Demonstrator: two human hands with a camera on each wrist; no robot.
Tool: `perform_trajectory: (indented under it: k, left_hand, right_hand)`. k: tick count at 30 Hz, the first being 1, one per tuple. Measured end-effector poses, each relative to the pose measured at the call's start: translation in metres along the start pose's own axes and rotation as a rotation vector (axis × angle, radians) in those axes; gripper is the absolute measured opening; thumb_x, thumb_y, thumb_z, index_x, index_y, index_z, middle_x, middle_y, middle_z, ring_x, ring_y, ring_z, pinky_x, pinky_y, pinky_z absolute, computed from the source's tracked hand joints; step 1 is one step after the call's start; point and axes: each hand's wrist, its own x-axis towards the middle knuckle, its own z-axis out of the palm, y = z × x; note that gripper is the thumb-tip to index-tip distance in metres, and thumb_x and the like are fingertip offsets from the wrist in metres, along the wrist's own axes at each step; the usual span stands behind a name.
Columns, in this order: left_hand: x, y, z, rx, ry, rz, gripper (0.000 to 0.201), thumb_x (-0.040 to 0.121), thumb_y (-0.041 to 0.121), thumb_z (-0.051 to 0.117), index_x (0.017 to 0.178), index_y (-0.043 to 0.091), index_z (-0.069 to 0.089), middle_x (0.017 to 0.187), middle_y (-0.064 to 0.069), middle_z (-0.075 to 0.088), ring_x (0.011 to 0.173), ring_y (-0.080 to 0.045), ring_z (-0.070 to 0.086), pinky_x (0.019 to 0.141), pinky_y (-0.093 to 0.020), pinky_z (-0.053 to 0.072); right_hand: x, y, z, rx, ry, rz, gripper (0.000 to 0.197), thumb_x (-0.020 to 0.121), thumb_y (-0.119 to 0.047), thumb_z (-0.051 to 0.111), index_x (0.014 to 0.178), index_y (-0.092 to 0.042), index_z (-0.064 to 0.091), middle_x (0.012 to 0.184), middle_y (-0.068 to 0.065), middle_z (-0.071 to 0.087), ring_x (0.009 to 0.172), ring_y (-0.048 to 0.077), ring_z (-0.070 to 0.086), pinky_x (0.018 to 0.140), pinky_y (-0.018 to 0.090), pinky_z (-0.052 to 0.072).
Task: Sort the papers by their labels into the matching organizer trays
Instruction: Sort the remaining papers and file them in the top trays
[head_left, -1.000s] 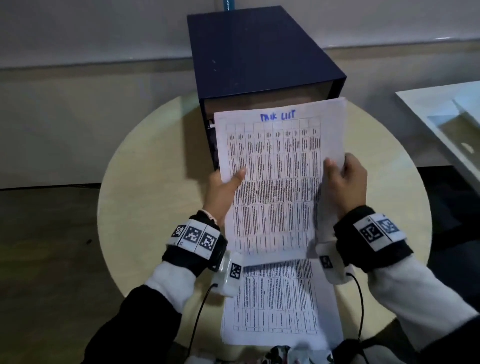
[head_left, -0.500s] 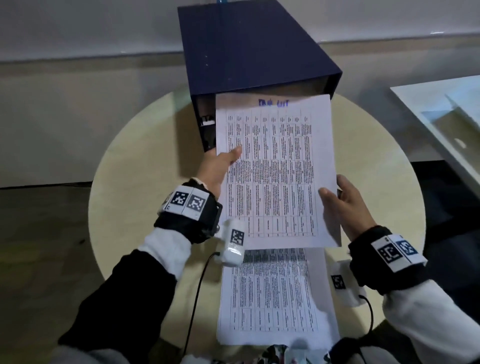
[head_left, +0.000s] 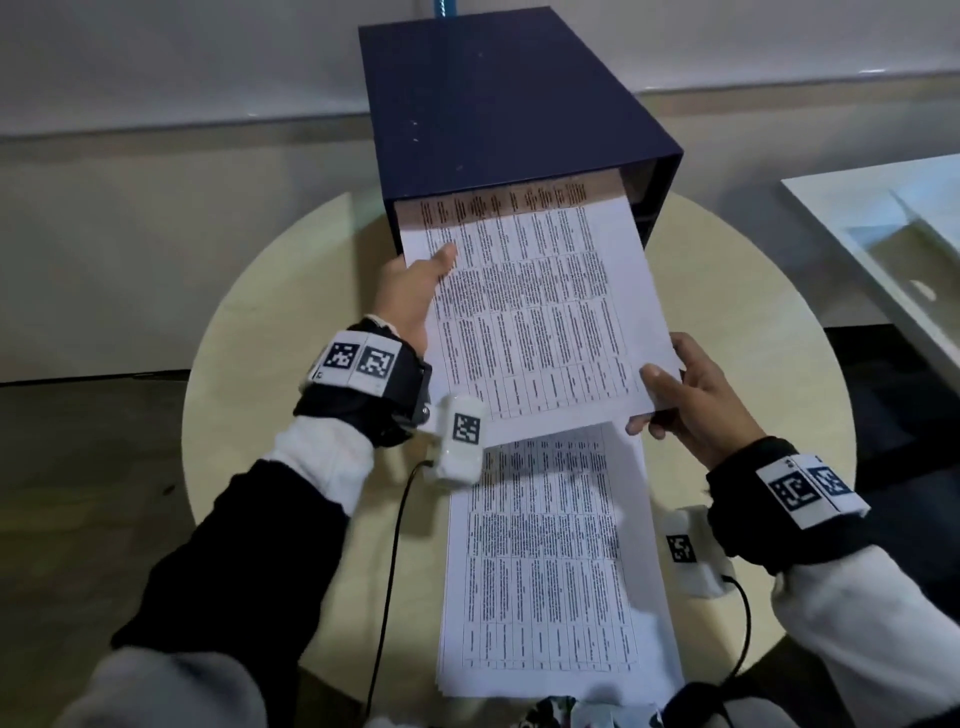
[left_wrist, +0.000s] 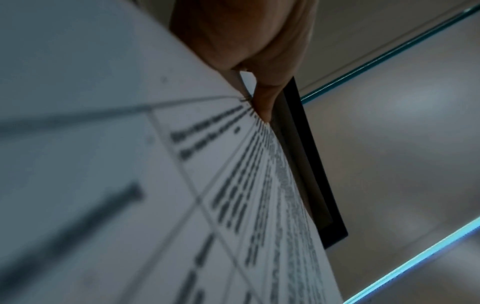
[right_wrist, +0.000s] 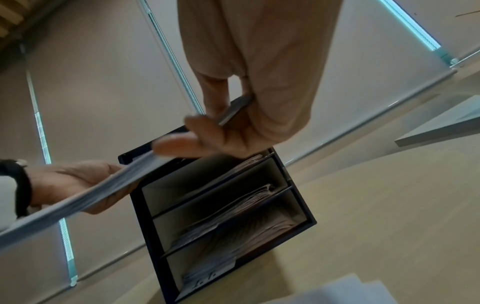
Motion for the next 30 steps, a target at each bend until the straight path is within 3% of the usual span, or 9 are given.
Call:
perform_trajectory:
  k: [2,4,6,8,13,17,23,26,30]
  left_hand:
    - [0.024,-0.008,-0.008,-0.005,-0.02,-0.033,0.124,0.032,0.061,0.084,0.138,0.013,0.041,0.138,-0.008,0.05,0.125,-0.032,0.049,0.101,-0.058,0.037]
    - [0.019,-0.005,-0.011,-0.01,-0.04,-0.057,0.115,0.039,0.056,0.087,0.135,0.011,0.043,0.136,-0.009,0.053,0.123,-0.032,0.051,0.101,-0.056,0.039]
    - [-0.029,0.019,0.001,0.007,-0.07,-0.022,0.064,0.077,0.03,0.074,0.13,0.004,0.049,0.129,-0.013,0.058,0.117,-0.033,0.057,0.1,-0.054,0.044]
    - [-0.051,0.027,0.005,0.05,-0.074,0.014,0.032,0.096,0.01,0.048,0.126,0.002,0.052,0.125,-0.015,0.06,0.114,-0.032,0.059,0.098,-0.05,0.046]
    - [-0.064,0.028,0.006,0.127,-0.034,0.124,0.032,0.099,0.01,0.04,0.129,0.006,0.05,0.123,-0.006,0.062,0.112,-0.021,0.06,0.095,-0.038,0.051]
    - [-0.058,0.036,0.008,0.107,0.007,0.173,0.03,0.099,0.01,0.04,0.127,0.003,0.046,0.119,-0.009,0.061,0.087,-0.017,0.067,0.061,-0.018,0.056]
    - [-0.05,0.032,0.013,0.165,0.046,0.169,0.032,0.096,0.007,0.041,0.128,0.001,0.038,0.098,-0.007,0.062,0.068,-0.011,0.063,0.054,-0.014,0.051]
    - [-0.046,0.032,0.017,0.24,0.04,0.158,0.036,0.095,0.006,0.042,0.13,-0.001,0.038,0.092,-0.006,0.063,0.063,-0.011,0.064,0.052,-0.016,0.05]
    - [-0.037,0.036,0.02,0.329,0.04,0.143,0.036,0.094,0.005,0.042,0.129,-0.004,0.042,0.081,-0.002,0.062,0.047,-0.003,0.062,0.045,-0.013,0.047]
  right_hand:
    - [0.003,-0.002,0.001,0.066,0.025,-0.009,0.022,0.097,-0.001,0.037,0.1,-0.02,0.049,0.073,0.0,0.069,0.034,0.016,0.053,0.035,0.014,0.032]
    - [0.008,-0.006,0.003,0.139,0.061,-0.012,0.023,0.098,-0.001,0.035,0.096,-0.018,0.049,0.071,-0.001,0.068,0.03,0.013,0.047,0.035,0.013,0.03]
    - [0.015,-0.012,0.007,0.181,0.087,-0.005,0.023,0.098,-0.002,0.034,0.093,-0.018,0.05,0.08,0.002,0.065,0.03,0.011,0.043,0.034,0.014,0.03]
    - [0.025,-0.02,0.013,0.205,0.108,-0.003,0.024,0.099,-0.002,0.033,0.089,-0.017,0.049,0.086,0.004,0.06,0.034,0.01,0.04,0.033,0.015,0.03]
    - [0.064,-0.054,0.032,0.295,0.143,-0.031,0.02,0.098,-0.001,0.031,0.091,-0.009,0.048,0.083,0.006,0.056,0.037,0.005,0.041,0.034,0.013,0.03]
    - [0.098,-0.078,0.043,0.37,0.139,0.011,0.019,0.098,0.0,0.03,0.105,-0.003,0.047,0.079,0.007,0.053,0.034,0.005,0.045,0.04,0.012,0.041]
    - [0.132,-0.093,0.05,0.272,0.233,-0.016,0.033,0.093,0.012,0.026,0.069,-0.011,0.027,0.07,0.004,0.028,0.028,0.01,0.042,0.037,0.02,0.031]
    - [0.142,-0.09,0.052,0.182,0.267,-0.032,0.03,0.091,0.014,0.029,0.07,-0.007,0.033,0.073,0.007,0.036,0.034,0.013,0.046,0.037,0.02,0.03]
    - [0.147,-0.086,0.047,0.141,0.333,-0.049,0.014,0.09,0.013,0.038,0.088,0.0,0.043,0.065,0.008,0.055,0.047,0.012,0.059,0.044,0.015,0.046]
